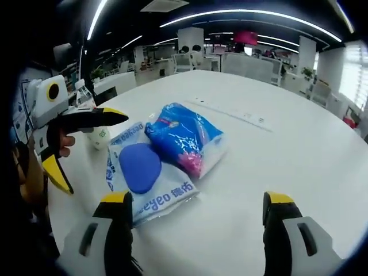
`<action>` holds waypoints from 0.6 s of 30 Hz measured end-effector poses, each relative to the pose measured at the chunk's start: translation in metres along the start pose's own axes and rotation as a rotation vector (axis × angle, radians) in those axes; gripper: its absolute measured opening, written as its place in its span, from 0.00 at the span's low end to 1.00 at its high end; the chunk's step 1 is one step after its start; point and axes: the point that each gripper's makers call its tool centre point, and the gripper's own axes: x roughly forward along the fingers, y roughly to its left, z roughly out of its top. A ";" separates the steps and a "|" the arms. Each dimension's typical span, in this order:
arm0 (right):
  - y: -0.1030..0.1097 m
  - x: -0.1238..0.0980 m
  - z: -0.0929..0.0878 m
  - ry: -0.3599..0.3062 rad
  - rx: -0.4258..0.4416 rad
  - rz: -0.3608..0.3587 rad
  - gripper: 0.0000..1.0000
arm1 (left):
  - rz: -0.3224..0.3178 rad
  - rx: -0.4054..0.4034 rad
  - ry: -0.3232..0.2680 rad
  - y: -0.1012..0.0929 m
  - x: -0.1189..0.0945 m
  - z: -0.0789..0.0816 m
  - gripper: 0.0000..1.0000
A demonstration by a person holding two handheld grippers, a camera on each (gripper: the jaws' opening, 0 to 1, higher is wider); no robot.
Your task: Arrange the tabletop items into an orderly group along one side of the table until the central work area is clear of visible clutter.
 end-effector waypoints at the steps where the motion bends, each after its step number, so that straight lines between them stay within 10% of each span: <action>1: 0.000 0.001 0.001 -0.003 -0.003 0.001 0.90 | -0.002 -0.001 -0.003 0.001 0.001 0.001 0.95; 18: -0.004 0.013 0.012 -0.059 0.009 0.006 0.85 | 0.014 -0.057 -0.026 0.019 0.018 0.012 0.93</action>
